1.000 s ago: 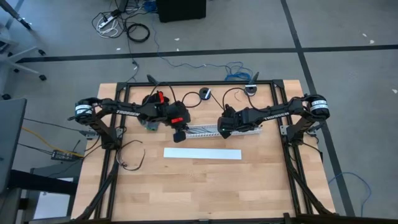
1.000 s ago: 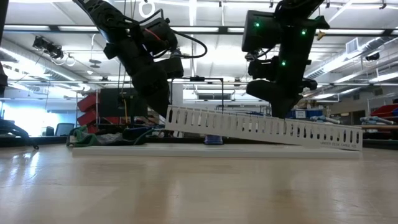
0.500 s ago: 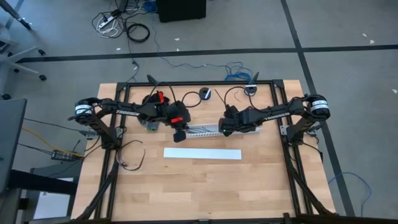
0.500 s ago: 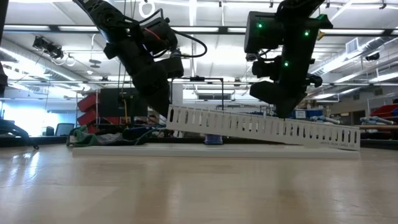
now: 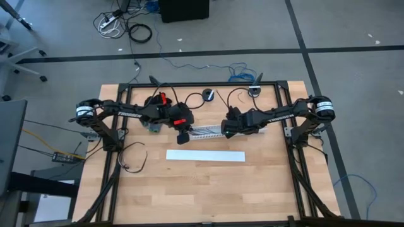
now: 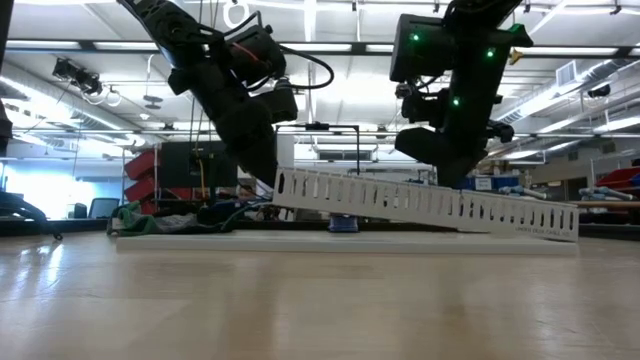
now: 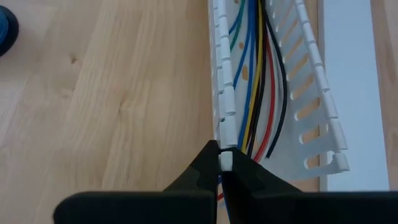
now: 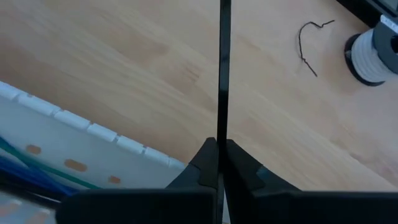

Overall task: Ziptie cables
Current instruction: Put the ziptied cables into the white cable duct

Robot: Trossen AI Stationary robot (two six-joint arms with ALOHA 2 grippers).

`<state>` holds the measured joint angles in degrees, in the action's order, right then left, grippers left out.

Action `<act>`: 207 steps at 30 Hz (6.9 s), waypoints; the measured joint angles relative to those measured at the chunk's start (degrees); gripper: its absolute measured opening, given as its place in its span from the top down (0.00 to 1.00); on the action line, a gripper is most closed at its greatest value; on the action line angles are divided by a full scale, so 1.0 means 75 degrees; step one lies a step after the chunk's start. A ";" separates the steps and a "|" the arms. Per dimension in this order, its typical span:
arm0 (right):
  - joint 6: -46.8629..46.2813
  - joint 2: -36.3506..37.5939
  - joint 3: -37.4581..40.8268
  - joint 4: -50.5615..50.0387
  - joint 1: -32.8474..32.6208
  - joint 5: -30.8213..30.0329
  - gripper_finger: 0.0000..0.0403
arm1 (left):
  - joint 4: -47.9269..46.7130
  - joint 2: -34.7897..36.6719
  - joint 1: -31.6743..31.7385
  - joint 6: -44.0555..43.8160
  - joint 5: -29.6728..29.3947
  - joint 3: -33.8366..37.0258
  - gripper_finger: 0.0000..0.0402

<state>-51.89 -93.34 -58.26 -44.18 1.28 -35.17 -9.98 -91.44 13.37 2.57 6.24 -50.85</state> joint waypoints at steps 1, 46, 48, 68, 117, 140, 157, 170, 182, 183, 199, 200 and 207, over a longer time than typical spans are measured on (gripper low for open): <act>-0.0047 0.0000 0.0067 0.0043 0.0004 0.0004 1.00 | -0.0001 0.0000 0.0000 0.0016 -0.0002 0.0000 1.00; -0.0657 0.5039 0.5505 0.5884 -0.0472 0.0097 1.00 | 0.1769 -0.0003 0.0067 0.0611 -0.0222 0.0685 1.00; -0.0546 0.5288 0.5625 0.5966 -0.0456 0.0115 1.00 | 0.1794 -0.0003 0.0067 0.0632 -0.0197 0.0685 1.00; 0.0288 0.5872 0.6689 0.7515 0.0567 0.1526 1.00 | 0.3112 -0.0004 0.0050 0.0599 0.0039 0.1275 1.00; 0.1124 0.4587 0.6755 0.8956 0.2358 0.3803 1.00 | 0.3536 -0.0012 0.0067 0.0417 -0.0082 0.1769 1.00; 0.0719 0.4596 0.6775 0.9182 0.2488 0.4165 1.00 | 0.3716 -0.0009 0.0067 0.0454 -0.0325 0.1772 1.00; 0.0974 0.4616 0.6775 0.9254 0.3356 0.5583 1.00 | 0.4494 -0.0006 0.0064 0.0245 -0.0752 0.2335 1.00; 0.0956 0.4616 0.6775 0.9349 0.3710 0.5919 1.00 | 0.4810 -0.0039 0.0067 0.0405 -0.0901 0.2369 1.00; 0.0964 0.4581 0.6772 0.9062 0.3969 0.6494 1.00 | 0.5632 -0.0860 0.0067 0.0379 -0.0912 0.2363 1.00; 0.0950 0.4581 0.6770 0.8911 0.3985 0.6497 1.00 | 0.5643 -0.0865 0.0067 0.0379 -0.0912 0.2363 1.00; 0.0857 0.4461 0.6750 0.8166 0.4092 0.6739 1.00 | 0.5773 -0.0994 0.0067 0.0370 -0.0925 0.2352 1.00; 0.0844 0.4384 0.6749 0.8170 0.4092 0.6742 1.00 | 0.5800 -0.1042 0.0066 0.0365 -0.0926 0.2352 1.00; 0.0892 0.3949 0.6740 0.8451 0.4096 0.6749 1.00 | 0.5998 -0.1309 0.0067 0.0214 -0.1003 0.2355 1.00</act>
<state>-45.20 -63.72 -7.70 19.20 32.00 15.45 35.00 -101.25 13.87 4.18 -1.28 -33.19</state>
